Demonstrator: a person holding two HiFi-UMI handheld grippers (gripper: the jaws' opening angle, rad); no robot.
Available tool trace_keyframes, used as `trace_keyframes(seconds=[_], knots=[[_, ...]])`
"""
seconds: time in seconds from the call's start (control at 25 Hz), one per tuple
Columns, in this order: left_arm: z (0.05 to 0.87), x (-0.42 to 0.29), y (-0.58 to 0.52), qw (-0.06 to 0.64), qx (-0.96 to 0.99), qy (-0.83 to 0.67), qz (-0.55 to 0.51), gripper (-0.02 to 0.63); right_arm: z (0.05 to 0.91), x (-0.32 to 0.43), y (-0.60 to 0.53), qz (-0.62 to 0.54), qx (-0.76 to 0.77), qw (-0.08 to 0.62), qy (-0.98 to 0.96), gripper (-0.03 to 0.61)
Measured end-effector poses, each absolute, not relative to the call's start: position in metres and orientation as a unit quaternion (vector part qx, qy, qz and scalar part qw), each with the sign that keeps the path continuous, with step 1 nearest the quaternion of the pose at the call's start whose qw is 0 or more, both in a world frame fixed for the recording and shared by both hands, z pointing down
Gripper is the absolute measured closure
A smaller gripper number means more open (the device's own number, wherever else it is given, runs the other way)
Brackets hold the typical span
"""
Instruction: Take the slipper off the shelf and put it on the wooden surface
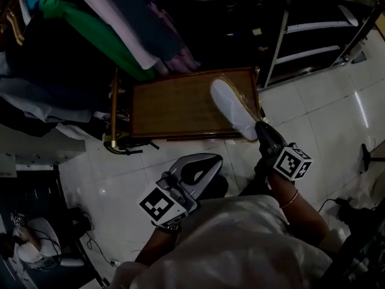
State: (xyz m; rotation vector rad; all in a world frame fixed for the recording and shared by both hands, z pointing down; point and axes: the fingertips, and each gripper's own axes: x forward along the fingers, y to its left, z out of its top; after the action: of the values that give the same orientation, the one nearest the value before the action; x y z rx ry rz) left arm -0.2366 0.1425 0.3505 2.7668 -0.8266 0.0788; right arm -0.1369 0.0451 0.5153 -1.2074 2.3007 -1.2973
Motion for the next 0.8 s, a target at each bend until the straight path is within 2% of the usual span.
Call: trace_keyframes(seconds=[0.12,0.32,0.4,0.48,0.56,0.64,0.68,0.8], knots=[[0.36,-0.294,0.135,0.115,0.951,-0.28,0.059,0.621,0.545,-0.184,0.027,-0.461,-0.445,0.123,0.758,0.517],[0.36,-0.367,0.116,0.1,0.956,-0.272,0.052,0.621,0.59,-0.236,-0.003,-0.476,-0.492,0.146,0.714,0.518],[0.356,-0.389,0.109,0.095,0.956,-0.273,0.048,0.621,0.616,-0.251,-0.006,-0.491,-0.51,0.119,0.696,0.528],[0.352,-0.409,0.1,0.092,0.955,-0.278,0.04,0.621,0.638,-0.259,-0.003,-0.489,-0.533,0.061,0.687,0.52],[0.35,-0.424,0.094,0.087,0.956,-0.279,0.034,0.621,0.649,-0.265,0.001,-0.469,-0.547,0.001,0.693,0.479],[0.35,-0.431,0.091,0.083,0.958,-0.273,0.029,0.621,0.649,-0.271,0.003,-0.448,-0.546,-0.032,0.707,0.366],[0.35,-0.433,0.092,0.083,0.96,-0.268,0.028,0.621,0.646,-0.271,0.005,-0.438,-0.549,-0.044,0.711,0.33],[0.351,-0.432,0.095,0.087,0.964,-0.249,0.025,0.621,0.643,-0.258,0.011,-0.422,-0.581,-0.07,0.693,0.293]])
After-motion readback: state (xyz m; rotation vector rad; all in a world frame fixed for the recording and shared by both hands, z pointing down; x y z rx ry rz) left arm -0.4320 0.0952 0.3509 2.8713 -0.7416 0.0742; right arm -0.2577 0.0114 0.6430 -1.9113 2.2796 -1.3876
